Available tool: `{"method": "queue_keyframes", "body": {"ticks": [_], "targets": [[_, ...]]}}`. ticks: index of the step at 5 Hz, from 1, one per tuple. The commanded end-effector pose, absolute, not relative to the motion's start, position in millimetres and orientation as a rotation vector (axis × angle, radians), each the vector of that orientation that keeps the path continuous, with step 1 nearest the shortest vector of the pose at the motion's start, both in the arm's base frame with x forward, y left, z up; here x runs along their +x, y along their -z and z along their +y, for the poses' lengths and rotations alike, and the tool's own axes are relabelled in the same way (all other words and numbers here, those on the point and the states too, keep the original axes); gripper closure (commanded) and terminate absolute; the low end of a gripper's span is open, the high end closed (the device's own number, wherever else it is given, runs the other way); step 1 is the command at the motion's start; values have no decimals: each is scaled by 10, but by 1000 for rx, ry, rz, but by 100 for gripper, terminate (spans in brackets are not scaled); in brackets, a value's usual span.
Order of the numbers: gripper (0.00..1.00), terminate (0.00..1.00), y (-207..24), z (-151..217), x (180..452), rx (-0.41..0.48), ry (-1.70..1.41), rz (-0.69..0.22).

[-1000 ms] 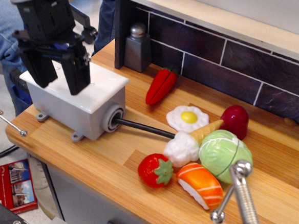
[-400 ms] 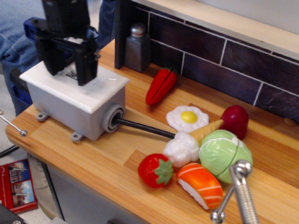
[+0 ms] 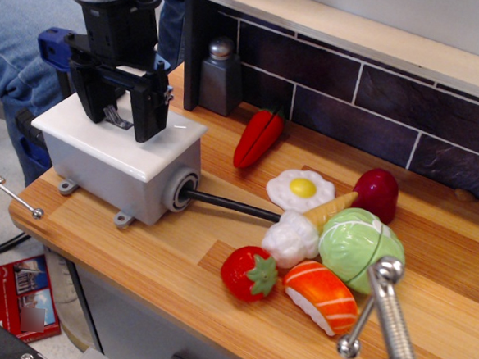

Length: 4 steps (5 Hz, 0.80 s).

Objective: Move light switch to the right

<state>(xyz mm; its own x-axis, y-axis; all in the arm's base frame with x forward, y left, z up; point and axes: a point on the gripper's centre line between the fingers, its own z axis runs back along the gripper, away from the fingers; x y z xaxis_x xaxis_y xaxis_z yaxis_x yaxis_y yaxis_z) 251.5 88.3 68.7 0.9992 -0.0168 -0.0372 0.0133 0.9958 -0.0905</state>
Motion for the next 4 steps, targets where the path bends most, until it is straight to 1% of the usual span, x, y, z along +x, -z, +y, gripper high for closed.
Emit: {"method": "queue_keyframes", "body": {"ticks": [1, 2, 3, 4], "targets": [[0, 0, -781, 636, 2555, -143, -21, -3], [0, 0, -796, 553, 2537, -200, -70, 1], [0, 0, -814, 508, 2510, -212, -65, 1], [0, 100, -818, 535, 2495, -219, -76, -4]]}}
